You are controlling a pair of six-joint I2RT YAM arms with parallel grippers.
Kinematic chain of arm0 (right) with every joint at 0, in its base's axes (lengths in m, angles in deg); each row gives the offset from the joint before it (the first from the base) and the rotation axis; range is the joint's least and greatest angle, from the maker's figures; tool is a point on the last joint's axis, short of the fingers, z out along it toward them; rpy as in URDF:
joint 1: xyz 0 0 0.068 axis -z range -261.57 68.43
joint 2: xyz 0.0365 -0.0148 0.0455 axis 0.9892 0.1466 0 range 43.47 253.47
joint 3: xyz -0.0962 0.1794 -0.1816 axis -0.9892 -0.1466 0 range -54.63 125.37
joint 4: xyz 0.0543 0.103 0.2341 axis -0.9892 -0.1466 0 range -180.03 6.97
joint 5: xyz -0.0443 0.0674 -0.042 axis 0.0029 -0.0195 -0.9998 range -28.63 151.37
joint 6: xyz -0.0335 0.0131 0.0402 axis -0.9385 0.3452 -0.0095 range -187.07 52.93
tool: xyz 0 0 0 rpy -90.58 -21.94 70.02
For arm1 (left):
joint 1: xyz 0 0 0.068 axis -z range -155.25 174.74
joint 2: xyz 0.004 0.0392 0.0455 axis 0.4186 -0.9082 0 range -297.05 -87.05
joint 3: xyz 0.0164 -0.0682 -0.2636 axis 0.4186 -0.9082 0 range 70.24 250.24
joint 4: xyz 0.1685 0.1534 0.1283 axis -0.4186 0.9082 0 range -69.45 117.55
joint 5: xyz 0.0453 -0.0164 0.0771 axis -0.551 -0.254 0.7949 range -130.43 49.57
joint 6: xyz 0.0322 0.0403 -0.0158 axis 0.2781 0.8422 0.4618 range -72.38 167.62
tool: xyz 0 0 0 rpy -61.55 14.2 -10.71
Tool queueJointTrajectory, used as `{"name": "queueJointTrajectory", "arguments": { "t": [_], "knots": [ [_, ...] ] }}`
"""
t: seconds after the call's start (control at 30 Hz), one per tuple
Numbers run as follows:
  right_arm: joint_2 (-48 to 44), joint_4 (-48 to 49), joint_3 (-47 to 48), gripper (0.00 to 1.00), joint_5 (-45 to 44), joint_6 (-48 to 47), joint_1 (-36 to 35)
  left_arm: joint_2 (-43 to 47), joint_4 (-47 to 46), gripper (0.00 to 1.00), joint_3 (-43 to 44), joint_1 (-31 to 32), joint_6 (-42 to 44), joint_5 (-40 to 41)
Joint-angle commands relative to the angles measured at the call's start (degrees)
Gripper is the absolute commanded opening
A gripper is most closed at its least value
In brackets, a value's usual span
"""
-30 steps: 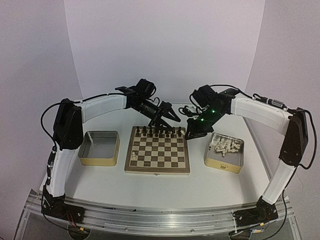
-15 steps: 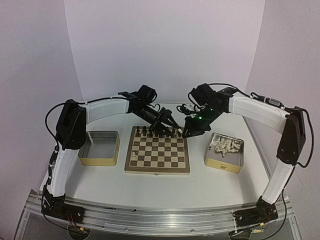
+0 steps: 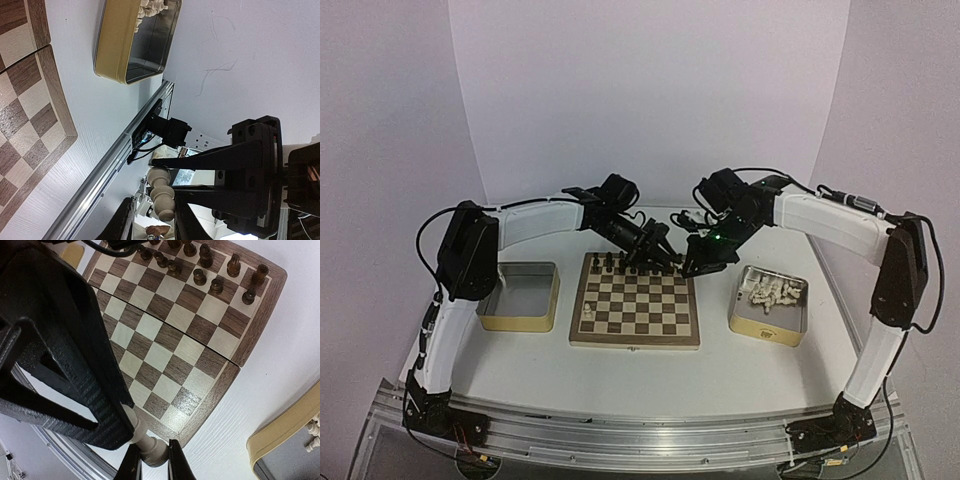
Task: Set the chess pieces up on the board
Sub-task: Place the chess piece on the chessboard.
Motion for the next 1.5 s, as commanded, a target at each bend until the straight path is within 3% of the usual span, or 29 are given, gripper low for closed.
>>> {"name": "queueJointTrajectory", "arguments": {
  "t": [0.0, 0.27, 0.33, 0.43, 0.5, 0.6, 0.93, 1.17, 1.47],
  "knots": [
    [0.41, 0.98, 2.51, 0.0, 1.08, -0.7, -0.46, -1.09, -1.89, 0.18, 3.16, 0.58, -0.31, -0.99],
    [0.15, 0.98, 2.21, 0.0, 0.1, -0.89, -0.46, -1.48, -2.66, 0.0, 3.46, 0.9, -0.73, -1.25],
    [-0.18, 0.99, 2.05, 0.1, -0.9, -0.36, -0.46, -1.19, -2.1, 0.0, 3.46, 0.9, -0.49, -0.73],
    [-0.88, 0.95, 1.68, 0.37, -3.21, 0.35, -0.46, -0.72, 1.22, 0.0, 4.26, 0.7, 1.32, 1.98],
    [-1.93, 0.91, 0.94, 0.46, -4.44, 0.72, -0.47, -0.42, 5.09, 0.0, 5.19, 0.33, 3.45, 5.33],
    [-3.81, 0.62, -0.8, 0.51, -5.13, 0.85, -0.5, 0.61, 9.53, 0.0, 5.85, -0.03, 5.78, 10.43],
    [-13.53, -0.61, -6.3, 0.57, -14.37, 2.28, 0.83, 8.19, 31.2, 0.0, 7.38, 1.06, 15.08, 35.6],
    [-11.46, -0.45, -2.67, 0.56, -19.85, 7.82, 5.27, 17.37, 33.71, 0.0, -4.16, 6.94, 11.73, 48.78],
    [-5.91, -0.43, 3.83, 0.56, -20.29, 8.03, 5.39, 21.02, 39.49, 0.0, -11.18, 13.29, 7.11, 60.78]
  ]
}}
